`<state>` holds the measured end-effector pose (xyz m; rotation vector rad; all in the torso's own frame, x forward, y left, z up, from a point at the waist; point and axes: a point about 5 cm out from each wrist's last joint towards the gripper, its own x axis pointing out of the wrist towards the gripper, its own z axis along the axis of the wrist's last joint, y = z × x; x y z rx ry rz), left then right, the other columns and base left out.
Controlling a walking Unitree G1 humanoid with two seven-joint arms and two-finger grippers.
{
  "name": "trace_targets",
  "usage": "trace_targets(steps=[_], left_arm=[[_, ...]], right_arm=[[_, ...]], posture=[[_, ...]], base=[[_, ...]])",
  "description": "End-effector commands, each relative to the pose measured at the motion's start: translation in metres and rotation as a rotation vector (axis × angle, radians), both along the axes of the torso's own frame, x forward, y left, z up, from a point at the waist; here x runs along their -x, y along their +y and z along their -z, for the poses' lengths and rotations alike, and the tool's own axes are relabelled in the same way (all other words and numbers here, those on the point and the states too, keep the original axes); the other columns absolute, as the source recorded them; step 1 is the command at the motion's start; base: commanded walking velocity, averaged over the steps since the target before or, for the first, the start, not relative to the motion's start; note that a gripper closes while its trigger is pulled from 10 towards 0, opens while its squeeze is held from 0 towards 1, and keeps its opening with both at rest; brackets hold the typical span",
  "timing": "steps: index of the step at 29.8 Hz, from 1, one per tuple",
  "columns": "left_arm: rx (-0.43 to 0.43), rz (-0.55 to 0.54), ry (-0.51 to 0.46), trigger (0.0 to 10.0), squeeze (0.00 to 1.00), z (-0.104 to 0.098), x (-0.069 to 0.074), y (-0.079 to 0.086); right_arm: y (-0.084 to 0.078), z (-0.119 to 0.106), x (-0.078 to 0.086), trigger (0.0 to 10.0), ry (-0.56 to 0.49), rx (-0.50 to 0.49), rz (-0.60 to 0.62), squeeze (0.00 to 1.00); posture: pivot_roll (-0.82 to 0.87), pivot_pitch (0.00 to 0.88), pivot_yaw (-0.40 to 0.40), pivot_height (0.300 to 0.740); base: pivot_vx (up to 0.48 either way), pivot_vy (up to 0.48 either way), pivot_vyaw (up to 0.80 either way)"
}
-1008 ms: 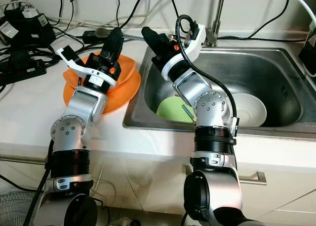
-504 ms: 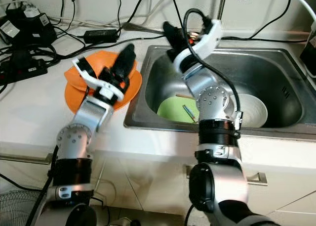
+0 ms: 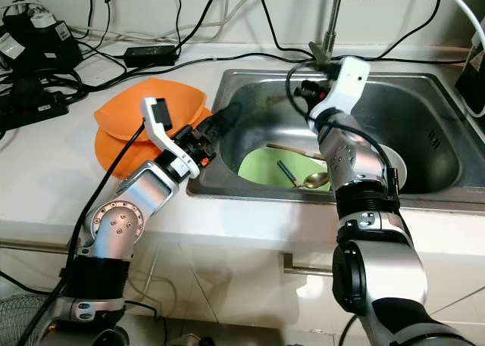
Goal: Kitchen organization
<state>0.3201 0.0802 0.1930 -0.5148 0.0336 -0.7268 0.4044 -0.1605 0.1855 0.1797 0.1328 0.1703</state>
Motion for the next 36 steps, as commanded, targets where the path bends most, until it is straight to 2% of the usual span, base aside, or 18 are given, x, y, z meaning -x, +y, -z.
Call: trace_targets(steps=[1, 2, 5, 13, 14, 15, 16, 17, 18, 20, 21, 29, 30, 31, 32, 36], left_arm=[[-0.059, -0.012, -0.021, 10.0, 0.72, 0.002, 0.001, 0.000], [-0.064, -0.013, -0.018, 10.0, 0.00, 0.002, 0.001, 0.000], [-0.083, -0.004, -0.014, 10.0, 0.00, 0.005, 0.003, 0.003], [-0.179, 0.006, -0.015, 10.0, 0.00, 0.014, 0.012, 0.010], [-0.194, 0.016, -0.010, 10.0, 0.00, 0.016, 0.015, 0.011], [-0.204, 0.024, -0.006, 10.0, 0.00, 0.017, 0.016, 0.012], [-0.229, 0.034, 0.000, 10.0, 0.00, 0.020, 0.019, 0.013], [-0.255, 0.042, 0.002, 10.0, 0.00, 0.022, 0.020, 0.015], [-0.272, 0.051, 0.006, 10.0, 0.00, 0.025, 0.022, 0.016], [-0.283, 0.056, 0.009, 10.0, 0.00, 0.026, 0.024, 0.017], [-0.290, 0.060, 0.010, 10.0, 0.00, 0.026, 0.026, 0.018], [-0.334, 0.073, 0.013, 10.0, 0.00, 0.028, 0.031, 0.023], [-0.336, 0.074, 0.012, 10.0, 0.00, 0.027, 0.031, 0.023], [-0.336, 0.074, 0.012, 10.0, 0.00, 0.027, 0.031, 0.023], [-0.339, 0.075, 0.013, 10.0, 0.00, 0.026, 0.032, 0.023], [-0.342, 0.068, 0.013, 10.0, 0.00, 0.027, 0.032, 0.023]], right_arm=[[0.002, 0.008, 0.001, 0.0, 0.023, 0.059, -0.030, 0.00], [0.003, 0.012, 0.002, 0.0, 0.046, 0.055, -0.043, 0.00], [0.006, 0.023, 0.003, 0.0, 0.118, -0.008, -0.063, 0.00], [0.009, 0.025, 0.001, 0.0, 0.136, 0.014, -0.093, 0.00], [0.008, 0.024, 0.000, 1.7, 0.135, 0.032, -0.096, 0.00], [0.008, 0.024, 0.000, 1.7, 0.135, 0.043, -0.098, 0.00], [0.008, 0.023, 0.000, 3.2, 0.133, 0.056, -0.100, 0.00], [0.007, 0.022, -0.001, 3.6, 0.132, 0.065, -0.104, 0.00], [0.008, 0.022, -0.001, 6.7, 0.132, 0.074, -0.108, 0.00], [0.008, 0.022, -0.001, 6.7, 0.133, 0.080, -0.112, 0.00], [0.009, 0.023, -0.001, 10.0, 0.139, 0.084, -0.115, 0.00], [0.017, 0.038, 0.004, 10.0, 0.210, 0.161, -0.180, 0.01], [0.020, 0.043, 0.006, 10.0, 0.226, 0.184, -0.204, 0.80], [0.020, 0.043, 0.006, 10.0, 0.226, 0.184, -0.204, 0.80], [0.022, 0.045, 0.007, 10.0, 0.234, 0.202, -0.222, 1.00], [0.026, 0.049, 0.009, 10.0, 0.244, 0.211, -0.255, 1.00]], posture=[[-0.05, 0.021, 0.050, 0.740], [-0.04, 0.022, 0.049, 0.740], [-0.03, 0.023, 0.043, 0.740], [0.00, 0.029, 0.045, 0.740], [0.01, 0.030, 0.047, 0.740], [0.01, 0.031, 0.048, 0.740], [0.02, 0.031, 0.049, 0.740], [0.02, 0.032, 0.051, 0.740], [0.02, 0.034, 0.054, 0.740], [0.03, 0.034, 0.056, 0.740], [0.03, 0.036, 0.063, 0.740], [0.06, 0.043, 0.074, 0.740], [0.06, 0.045, 0.073, 0.740], [0.06, 0.045, 0.073, 0.740], [0.06, 0.046, 0.073, 0.740], [0.06, 0.046, 0.073, 0.740]], base=[[0.000, 0.000, 0.00], [0.000, 0.000, 0.00], [0.000, 0.000, 0.00], [0.000, 0.000, 0.00], [0.000, 0.000, 0.00], [0.000, 0.000, 0.00], [0.000, 0.000, 0.00], [0.000, 0.000, 0.00], [0.000, 0.000, 0.00], [0.000, 0.000, 0.00], [0.000, 0.000, 0.00], [0.000, 0.000, 0.00], [0.000, 0.000, 0.00], [0.000, 0.000, 0.00], [0.000, 0.000, 0.00], [0.000, 0.000, 0.00]])
